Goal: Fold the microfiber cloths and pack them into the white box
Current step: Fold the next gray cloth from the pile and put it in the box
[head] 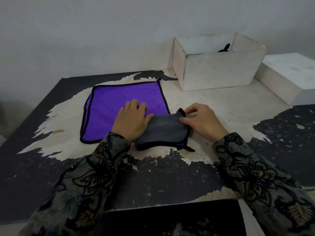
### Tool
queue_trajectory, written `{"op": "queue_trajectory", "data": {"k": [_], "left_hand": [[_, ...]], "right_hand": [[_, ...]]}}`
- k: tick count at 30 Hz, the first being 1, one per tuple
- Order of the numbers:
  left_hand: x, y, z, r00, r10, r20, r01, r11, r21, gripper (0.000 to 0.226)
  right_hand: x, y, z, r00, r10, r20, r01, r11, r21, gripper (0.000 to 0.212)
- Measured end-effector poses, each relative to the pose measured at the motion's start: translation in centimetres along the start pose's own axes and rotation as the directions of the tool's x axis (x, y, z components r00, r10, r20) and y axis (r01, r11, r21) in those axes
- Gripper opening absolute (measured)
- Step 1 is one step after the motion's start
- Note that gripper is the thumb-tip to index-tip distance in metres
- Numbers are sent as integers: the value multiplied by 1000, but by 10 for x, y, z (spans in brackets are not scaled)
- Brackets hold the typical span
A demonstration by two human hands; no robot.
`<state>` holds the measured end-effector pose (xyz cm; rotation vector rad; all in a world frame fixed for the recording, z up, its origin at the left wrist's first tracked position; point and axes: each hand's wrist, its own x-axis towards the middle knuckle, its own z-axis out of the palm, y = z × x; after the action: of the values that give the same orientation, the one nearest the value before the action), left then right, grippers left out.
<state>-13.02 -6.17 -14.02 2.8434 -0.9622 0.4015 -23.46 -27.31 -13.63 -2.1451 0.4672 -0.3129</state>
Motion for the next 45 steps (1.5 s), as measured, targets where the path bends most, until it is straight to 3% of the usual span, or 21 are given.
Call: {"op": "queue_trajectory", "data": {"k": [2,5,12,15,17,20,25,28,33,37,40,42,45], "left_hand": [[0,-2,-2,999,12,35,-12,1000,10,40],[0,-7,-7,996,35,85,-32,999,-33,41],[-2,-11,-17,990,-8,139,16,998,-58,40],[-5,-17,-23,988,-37,150,70,972,-224,27],[-6,-19,-30,989,-12,150,83,876,-475,27],[-9,-14,-51,985,-42,169,159,610,-777,21],[1,-9,-68,977,-65,202,212,264,-941,11],[13,-6,-73,973,-41,229,233,167,-958,24],[45,5,-84,995,-29,92,96,167,-981,28],[79,24,-91,1000,9,10,8,198,-980,20],[107,38,-93,998,32,-58,-65,314,-947,32],[126,47,-99,997,19,-69,-71,314,-947,34],[154,57,-111,994,68,-84,-101,297,-950,20]], "right_hand": [[1,2,0,1000,6,29,-7,999,38,46],[1,1,-2,988,48,148,-89,955,282,61],[-2,-8,-9,966,-55,253,-109,798,592,44],[-4,-12,-11,968,-74,240,-113,724,680,36],[-4,-13,-13,979,-92,180,-66,698,713,35],[-2,-15,-17,991,-115,65,26,654,756,37],[0,-23,-22,988,-121,-98,153,631,760,40],[3,-28,-32,971,-128,-202,235,664,710,39],[25,-37,-60,901,-241,-360,414,723,552,34],[54,-37,-76,852,-281,-441,491,719,491,28],[78,-33,-90,843,-319,-433,509,731,454,29],[93,-31,-104,847,-337,-412,503,761,410,36],[118,-33,-130,824,-365,-432,522,786,331,42]]}}
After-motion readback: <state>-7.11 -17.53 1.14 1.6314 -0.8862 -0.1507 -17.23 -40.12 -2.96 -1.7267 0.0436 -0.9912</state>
